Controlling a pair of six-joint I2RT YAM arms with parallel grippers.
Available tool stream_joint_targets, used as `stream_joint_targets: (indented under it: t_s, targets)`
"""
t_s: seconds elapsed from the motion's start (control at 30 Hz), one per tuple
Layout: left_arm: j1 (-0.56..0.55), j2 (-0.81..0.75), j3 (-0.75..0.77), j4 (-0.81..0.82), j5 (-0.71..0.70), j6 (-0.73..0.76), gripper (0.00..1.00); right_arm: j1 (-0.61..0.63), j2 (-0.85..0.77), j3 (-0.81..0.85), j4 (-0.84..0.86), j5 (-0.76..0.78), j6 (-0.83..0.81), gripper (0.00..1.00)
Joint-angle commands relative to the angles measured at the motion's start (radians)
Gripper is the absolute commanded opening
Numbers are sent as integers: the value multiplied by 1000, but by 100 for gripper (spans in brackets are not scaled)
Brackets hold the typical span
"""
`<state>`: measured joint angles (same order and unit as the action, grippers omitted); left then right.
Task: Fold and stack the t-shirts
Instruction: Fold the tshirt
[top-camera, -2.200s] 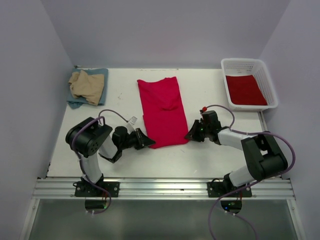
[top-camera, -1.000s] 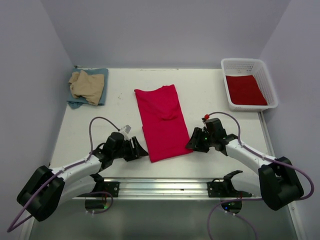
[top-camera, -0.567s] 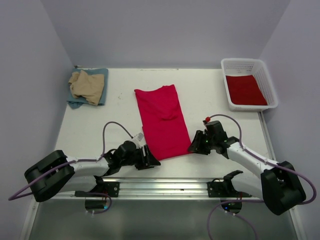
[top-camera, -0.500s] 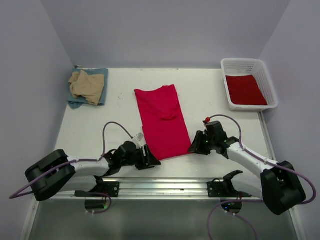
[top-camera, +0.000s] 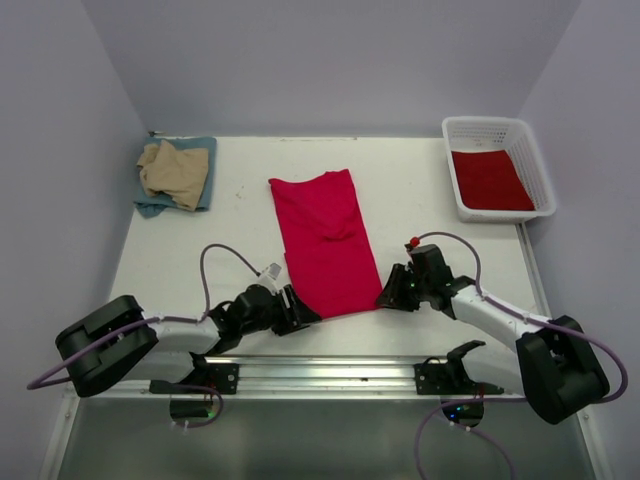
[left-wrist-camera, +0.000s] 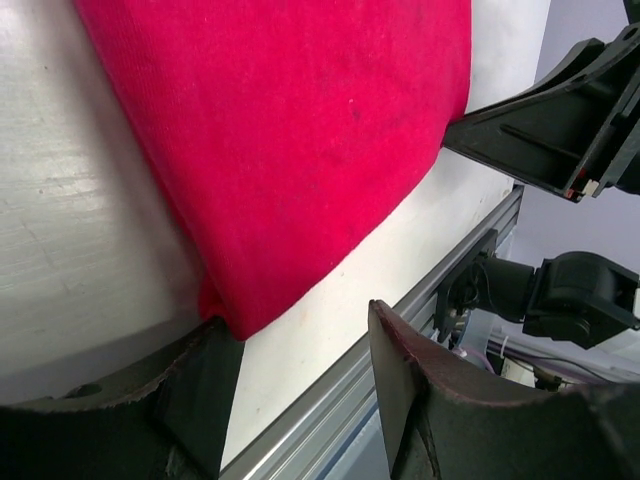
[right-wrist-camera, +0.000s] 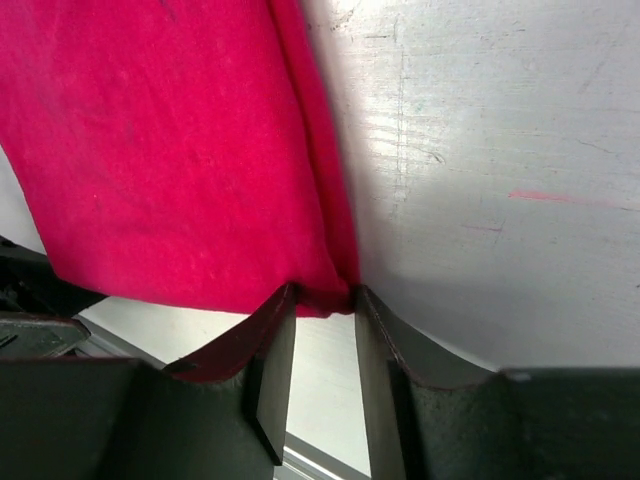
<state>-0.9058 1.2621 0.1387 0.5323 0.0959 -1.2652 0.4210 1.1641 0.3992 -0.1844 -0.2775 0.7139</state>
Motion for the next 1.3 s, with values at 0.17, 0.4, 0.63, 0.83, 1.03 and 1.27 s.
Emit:
stream_joint_targets:
  t_s: [0.17, 0.4, 0.63, 0.83, 1.03, 1.27]
  targets:
    - [2, 97, -27, -161, -165, 67, 52, 5, -15, -20, 13, 31, -4, 35]
    - [2, 184, -40, -71, -160, 66, 25, 5, 26, -28, 68, 40, -7, 24]
    - [2, 203, -56, -20, -154, 66, 2, 7, 80, -45, 161, 12, 7, 0]
    - [1, 64, -51, -158, -153, 93, 0, 18, -41, -39, 47, 1, -1, 0]
    - [-36, -197, -19, -424, -168, 99, 0, 32, -225, -17, -114, -22, -7, 0]
    - [-80, -386, 31, -615, -154, 69, 0, 87, -348, -11, -217, -48, 1, 0]
